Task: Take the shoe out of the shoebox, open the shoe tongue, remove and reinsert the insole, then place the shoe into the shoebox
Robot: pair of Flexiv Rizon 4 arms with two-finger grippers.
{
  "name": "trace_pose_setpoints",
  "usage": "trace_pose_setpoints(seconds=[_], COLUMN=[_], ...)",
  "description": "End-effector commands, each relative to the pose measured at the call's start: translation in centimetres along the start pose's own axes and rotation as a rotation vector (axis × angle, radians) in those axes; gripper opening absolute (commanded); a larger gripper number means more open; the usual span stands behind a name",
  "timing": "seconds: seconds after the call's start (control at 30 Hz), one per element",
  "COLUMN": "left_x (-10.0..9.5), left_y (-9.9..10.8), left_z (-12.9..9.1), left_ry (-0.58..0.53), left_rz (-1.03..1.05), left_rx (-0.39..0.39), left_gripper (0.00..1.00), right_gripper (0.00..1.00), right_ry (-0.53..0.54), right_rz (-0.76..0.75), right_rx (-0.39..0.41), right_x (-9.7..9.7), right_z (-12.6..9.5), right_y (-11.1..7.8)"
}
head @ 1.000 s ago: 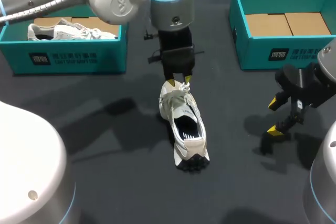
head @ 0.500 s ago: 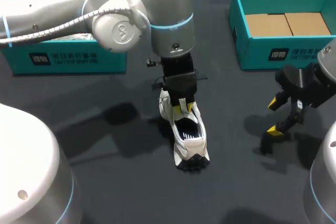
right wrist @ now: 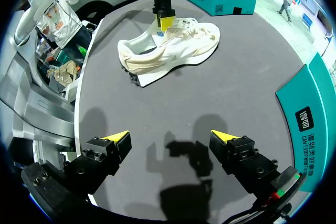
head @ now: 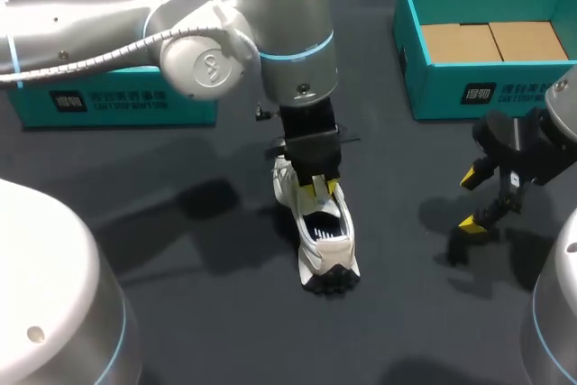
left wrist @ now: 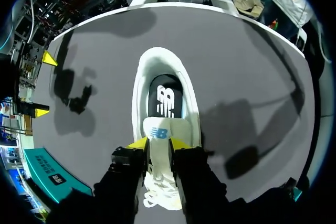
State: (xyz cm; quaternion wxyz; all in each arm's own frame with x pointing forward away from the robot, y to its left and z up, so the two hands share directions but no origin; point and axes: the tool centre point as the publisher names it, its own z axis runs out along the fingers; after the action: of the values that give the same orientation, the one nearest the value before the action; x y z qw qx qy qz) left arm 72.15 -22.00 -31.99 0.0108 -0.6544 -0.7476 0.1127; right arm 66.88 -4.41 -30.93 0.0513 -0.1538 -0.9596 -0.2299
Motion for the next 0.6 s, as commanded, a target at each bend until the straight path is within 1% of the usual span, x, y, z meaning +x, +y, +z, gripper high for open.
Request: trace_pose_setpoints(seconds=[0.03,0.07,0.13,0.17,0.23,0.3,0.4,0.5,0.57,0.6], left_x=[0.1,0.1,0.2,0.3,0.7,1.0,1.6,2.1,2.2,2.2], left_y=[-0.3,-0.4,-0.6,-0.7,-1.1,-1.5,-2.0,-2.5,-2.6,-2.7], left_z=[1.8,2.7,3.6,3.7,3.2,1.9,-0.6,-3.3,-4.8,-5.4], left_ry=[0.010,0.021,0.021,0.019,-0.005,-0.044,-0.083,-0.095,-0.091,-0.087], left_rz=[-0.012,-0.011,-0.015,-0.017,-0.016,-0.010,0.012,0.010,-0.009,-0.026], left_rx=[-0.008,0.001,0.005,0.021,0.020,0.006,-0.017,-0.041,-0.061,-0.073], left_gripper=[0.23,0.21,0.20,0.20,0.21,0.21,0.22,0.28,0.36,0.38], right_gripper=[1.00,1.00,1.00,1.00,1.00,1.00,1.00,1.00,1.00,1.00], right_ry=[-0.003,-0.003,-0.003,-0.003,-0.003,-0.003,-0.003,-0.003,-0.003,-0.003], right_rz=[0.000,0.000,0.000,0.000,0.000,0.000,0.000,0.000,0.000,0.000], right_rx=[0.001,0.001,0.001,0.001,0.001,0.001,0.001,0.001,0.001,0.001], right_x=[0.2,0.2,0.2,0.2,0.2,0.2,0.2,0.2,0.2,0.2], right_z=[0.0,0.0,0.0,0.0,0.0,0.0,0.0,0.0,0.0,0.0], right_y=[-0.1,-0.1,-0.1,-0.1,-0.1,-0.1,-0.1,-0.1,-0.1,-0.1])
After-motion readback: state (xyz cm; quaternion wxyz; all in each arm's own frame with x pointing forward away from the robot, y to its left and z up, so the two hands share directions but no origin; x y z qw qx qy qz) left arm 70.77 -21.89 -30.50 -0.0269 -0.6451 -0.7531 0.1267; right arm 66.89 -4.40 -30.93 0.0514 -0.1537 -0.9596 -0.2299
